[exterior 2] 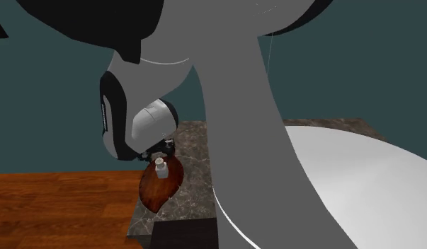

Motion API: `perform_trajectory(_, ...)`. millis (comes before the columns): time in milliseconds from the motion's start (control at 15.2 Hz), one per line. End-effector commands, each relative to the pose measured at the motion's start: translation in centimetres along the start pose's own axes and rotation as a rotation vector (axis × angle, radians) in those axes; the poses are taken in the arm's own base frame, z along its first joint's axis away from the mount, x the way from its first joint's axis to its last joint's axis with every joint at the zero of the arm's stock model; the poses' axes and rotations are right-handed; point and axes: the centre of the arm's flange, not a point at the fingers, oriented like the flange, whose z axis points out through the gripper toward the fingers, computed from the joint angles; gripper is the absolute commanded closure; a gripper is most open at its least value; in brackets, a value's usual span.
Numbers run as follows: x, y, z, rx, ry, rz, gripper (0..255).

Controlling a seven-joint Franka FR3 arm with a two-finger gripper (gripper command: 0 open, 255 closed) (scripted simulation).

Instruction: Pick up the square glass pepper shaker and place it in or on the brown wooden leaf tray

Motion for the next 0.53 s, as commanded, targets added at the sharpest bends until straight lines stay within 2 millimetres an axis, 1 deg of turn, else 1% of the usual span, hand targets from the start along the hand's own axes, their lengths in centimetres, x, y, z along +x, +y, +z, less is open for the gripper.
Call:
perform_trajectory(0, 0.0, 0.0, 0.0, 0.000, 0.000, 0.000, 0)
perform_trajectory(264, 0.0, 0.0, 0.0, 0.000, 0.000, 0.000, 0)
perform_trajectory(462, 0.0, 0.0, -4.0, 0.000, 0.000, 0.000, 0)
